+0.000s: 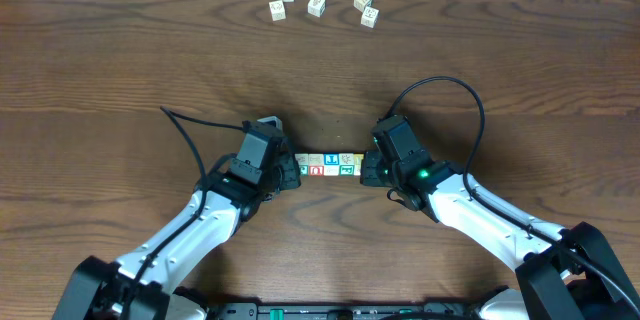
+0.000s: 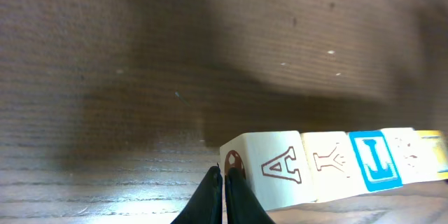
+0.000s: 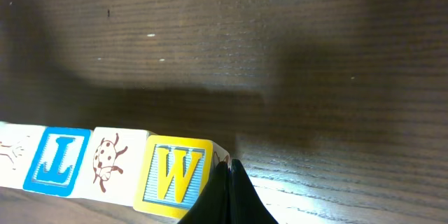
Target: Lift 5 blocks
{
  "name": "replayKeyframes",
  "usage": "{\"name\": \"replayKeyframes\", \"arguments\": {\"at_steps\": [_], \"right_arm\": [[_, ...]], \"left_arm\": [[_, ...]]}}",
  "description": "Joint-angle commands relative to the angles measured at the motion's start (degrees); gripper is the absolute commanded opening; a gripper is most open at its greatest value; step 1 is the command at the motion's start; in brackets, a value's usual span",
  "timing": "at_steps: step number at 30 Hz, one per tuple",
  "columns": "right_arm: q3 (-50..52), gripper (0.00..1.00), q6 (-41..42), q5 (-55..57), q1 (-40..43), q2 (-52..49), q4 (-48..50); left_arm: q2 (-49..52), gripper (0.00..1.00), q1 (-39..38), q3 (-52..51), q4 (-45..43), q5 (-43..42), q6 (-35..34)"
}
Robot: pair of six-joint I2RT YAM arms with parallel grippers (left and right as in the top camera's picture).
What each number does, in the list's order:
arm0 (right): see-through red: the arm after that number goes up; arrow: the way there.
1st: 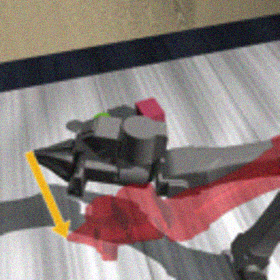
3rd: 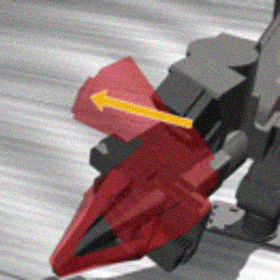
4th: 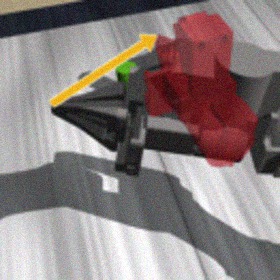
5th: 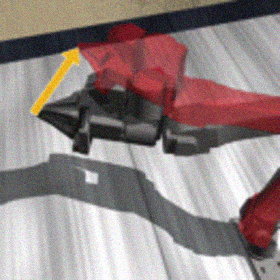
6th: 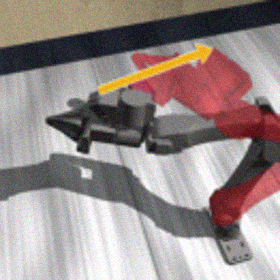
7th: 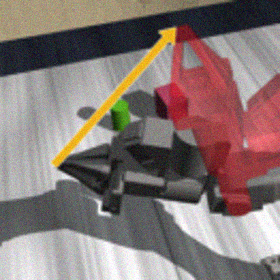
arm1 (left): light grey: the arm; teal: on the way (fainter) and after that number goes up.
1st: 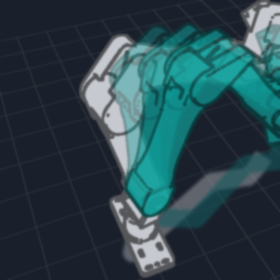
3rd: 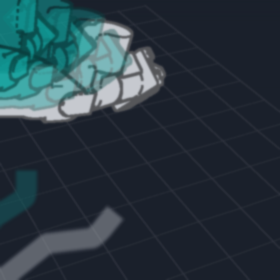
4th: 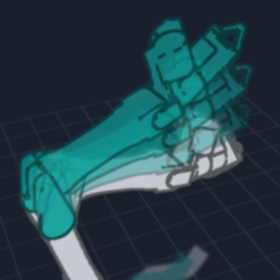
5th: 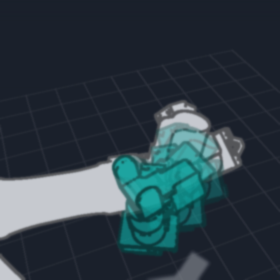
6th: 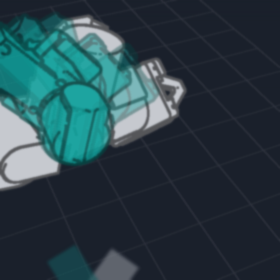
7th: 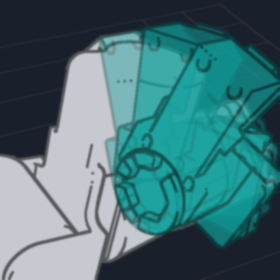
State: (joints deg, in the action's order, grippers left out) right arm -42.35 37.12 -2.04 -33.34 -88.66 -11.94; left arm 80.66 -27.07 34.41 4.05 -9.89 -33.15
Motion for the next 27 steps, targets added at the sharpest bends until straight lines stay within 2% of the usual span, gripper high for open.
{"name": "replayKeyframes", "arguments": {"at_steps": [1, 27], "right_arm": [[-2.54, 0.01, 1.42, -24.17, -6.1, 0.9, 4.24], [-2.54, 0.01, 1.42, -23.26, -6.14, 0.87, 2.78]], "left_arm": [[1.27, 0.07, -6.14, 1.42, -3.89, -19.04, -1.49], [2.08, 0.07, -6.14, 1.42, -3.91, -19.04, -1.46]]}}
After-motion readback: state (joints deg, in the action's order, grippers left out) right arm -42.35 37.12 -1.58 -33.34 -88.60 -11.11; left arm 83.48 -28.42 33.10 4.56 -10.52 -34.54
